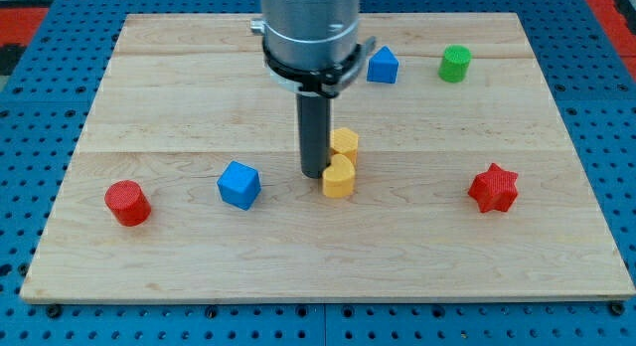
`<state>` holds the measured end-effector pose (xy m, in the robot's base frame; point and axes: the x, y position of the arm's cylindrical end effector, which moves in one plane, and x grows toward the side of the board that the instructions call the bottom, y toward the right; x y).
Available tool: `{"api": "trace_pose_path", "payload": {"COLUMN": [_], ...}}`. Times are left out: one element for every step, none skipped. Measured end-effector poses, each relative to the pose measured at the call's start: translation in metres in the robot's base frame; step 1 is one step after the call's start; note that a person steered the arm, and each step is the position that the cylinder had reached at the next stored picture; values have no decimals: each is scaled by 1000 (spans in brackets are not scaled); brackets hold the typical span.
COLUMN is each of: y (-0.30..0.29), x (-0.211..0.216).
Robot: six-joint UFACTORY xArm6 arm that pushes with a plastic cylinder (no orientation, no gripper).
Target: Move the cube towards the left
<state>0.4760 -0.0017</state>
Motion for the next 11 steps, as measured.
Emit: {"api": "trace_pose_path", "payload": {"y": [0,-9,-27,-38,-51,-67,-80,-85,-85,-85,-111], "x": [2,31,50,50,46,27,7,-1,12,23,30]}}
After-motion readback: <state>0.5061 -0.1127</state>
